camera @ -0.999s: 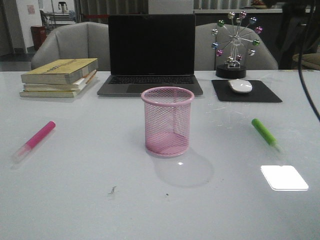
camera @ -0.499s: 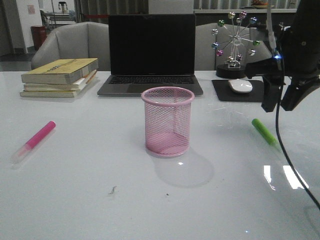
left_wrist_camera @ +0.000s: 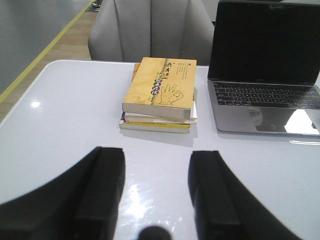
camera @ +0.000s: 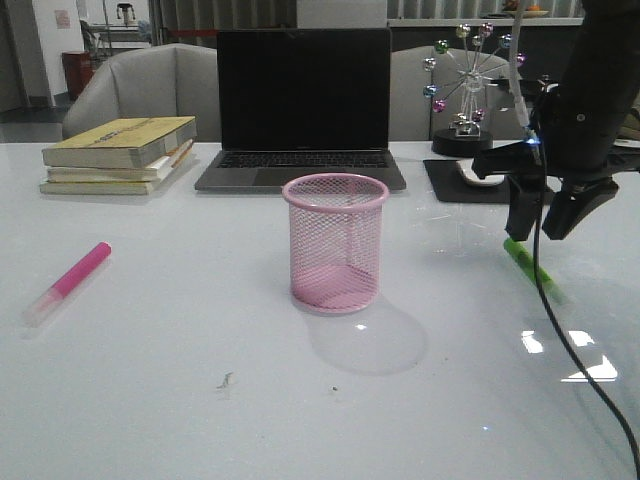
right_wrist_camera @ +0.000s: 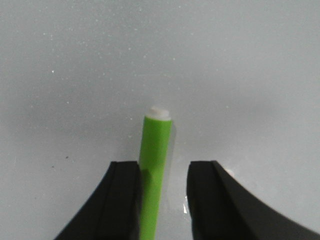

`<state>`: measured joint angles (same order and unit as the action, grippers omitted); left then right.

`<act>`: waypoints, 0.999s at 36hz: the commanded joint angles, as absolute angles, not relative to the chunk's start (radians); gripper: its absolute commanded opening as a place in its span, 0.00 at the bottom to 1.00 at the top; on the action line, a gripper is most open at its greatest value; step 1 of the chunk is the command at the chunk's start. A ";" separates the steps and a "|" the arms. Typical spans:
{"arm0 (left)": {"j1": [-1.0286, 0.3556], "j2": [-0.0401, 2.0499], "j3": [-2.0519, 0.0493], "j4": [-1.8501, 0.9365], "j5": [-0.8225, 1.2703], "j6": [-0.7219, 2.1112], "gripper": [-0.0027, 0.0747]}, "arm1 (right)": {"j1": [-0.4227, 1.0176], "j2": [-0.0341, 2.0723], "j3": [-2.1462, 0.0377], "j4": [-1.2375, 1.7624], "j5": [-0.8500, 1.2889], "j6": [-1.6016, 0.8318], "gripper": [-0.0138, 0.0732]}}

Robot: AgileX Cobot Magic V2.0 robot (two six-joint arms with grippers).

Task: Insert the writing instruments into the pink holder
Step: 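Lower the right gripper over the green marker, then close the right gripper on the green marker and lift it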

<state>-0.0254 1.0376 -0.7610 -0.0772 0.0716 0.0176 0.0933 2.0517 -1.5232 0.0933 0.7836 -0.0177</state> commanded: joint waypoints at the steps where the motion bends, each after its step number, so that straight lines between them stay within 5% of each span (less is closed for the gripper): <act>1: -0.032 1.025 -0.799 -0.085 -0.007 0.009 0.53 | 0.094 2.013 -1.574 0.101 0.771 -0.028 0.58; 19: -0.032 1.025 -0.799 -0.085 0.000 0.009 0.53 | 0.094 2.088 -1.579 0.101 0.838 -0.033 0.57; 25: -0.032 1.025 -0.799 -0.085 0.010 0.009 0.53 | 0.094 2.089 -1.588 0.101 0.847 -0.037 0.22; 36: -0.032 1.025 -0.799 -0.085 0.014 0.009 0.53 | 0.098 1.999 -1.675 0.104 0.817 -0.037 0.22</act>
